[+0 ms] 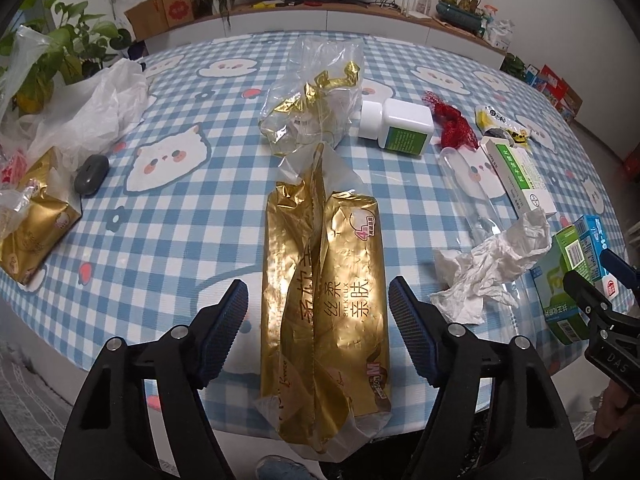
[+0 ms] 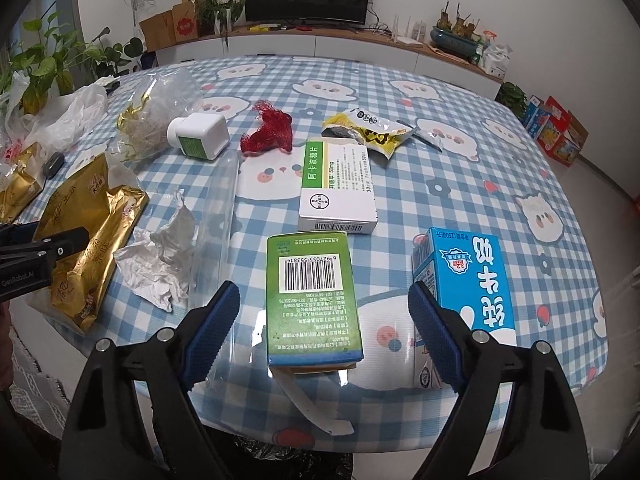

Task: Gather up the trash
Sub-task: 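Grasp the green medicine box with the right tool while the left tool grasps the gold foil bag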

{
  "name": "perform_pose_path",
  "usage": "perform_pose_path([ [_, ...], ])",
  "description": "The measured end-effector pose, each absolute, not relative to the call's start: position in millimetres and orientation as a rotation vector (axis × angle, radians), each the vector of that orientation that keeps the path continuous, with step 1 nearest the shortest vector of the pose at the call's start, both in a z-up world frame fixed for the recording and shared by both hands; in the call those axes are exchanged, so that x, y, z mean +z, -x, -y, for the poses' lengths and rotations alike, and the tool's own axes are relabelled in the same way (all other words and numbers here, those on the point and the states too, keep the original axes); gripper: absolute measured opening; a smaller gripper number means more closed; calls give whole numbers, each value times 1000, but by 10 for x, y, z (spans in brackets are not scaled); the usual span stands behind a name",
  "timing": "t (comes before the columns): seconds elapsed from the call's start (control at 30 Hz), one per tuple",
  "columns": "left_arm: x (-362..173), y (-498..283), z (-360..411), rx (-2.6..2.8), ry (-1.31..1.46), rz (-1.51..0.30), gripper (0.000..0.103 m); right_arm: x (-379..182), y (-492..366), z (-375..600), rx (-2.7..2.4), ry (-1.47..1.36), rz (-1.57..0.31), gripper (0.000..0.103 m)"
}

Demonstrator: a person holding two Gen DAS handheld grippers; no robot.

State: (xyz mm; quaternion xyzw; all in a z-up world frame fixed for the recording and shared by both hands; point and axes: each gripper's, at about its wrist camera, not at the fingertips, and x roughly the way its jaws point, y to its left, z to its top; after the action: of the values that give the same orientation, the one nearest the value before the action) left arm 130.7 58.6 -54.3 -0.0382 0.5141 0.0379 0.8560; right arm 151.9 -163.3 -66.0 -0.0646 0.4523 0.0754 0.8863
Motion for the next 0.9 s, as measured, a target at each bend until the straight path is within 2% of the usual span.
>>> perform_pose_path([
  [0.17,-642,-1347,-585,88,84,-1120,55,-715,-1560,1617,152,130,-966,73],
  [0.23,-681,-1357,-589,84,89,-1143,41,-727,-1562,1622,153,125,-972,72],
  [0.37,-710,-1355,-601,85,95,-1159,28,-750,-1572,1630,154,118,-986,64],
  [0.4,-711,-1351,-607,88,97,-1161,24,-756,-1574,1630,153,115,-990,61],
  [0.43,-718,-1350,-613,90,99,-1163,16,-763,-1576,1631,155,113,-994,58],
  [0.5,-731,-1344,-653,86,128,-1170,6,-778,-1578,1633,155,110,-1001,48],
  [0.63,-699,-1306,-686,81,147,-1154,1,-785,-1583,1669,152,95,-1007,45],
  [0.9,-571,-1227,-648,66,141,-1119,0,-719,-1534,1710,150,84,-989,45],
])
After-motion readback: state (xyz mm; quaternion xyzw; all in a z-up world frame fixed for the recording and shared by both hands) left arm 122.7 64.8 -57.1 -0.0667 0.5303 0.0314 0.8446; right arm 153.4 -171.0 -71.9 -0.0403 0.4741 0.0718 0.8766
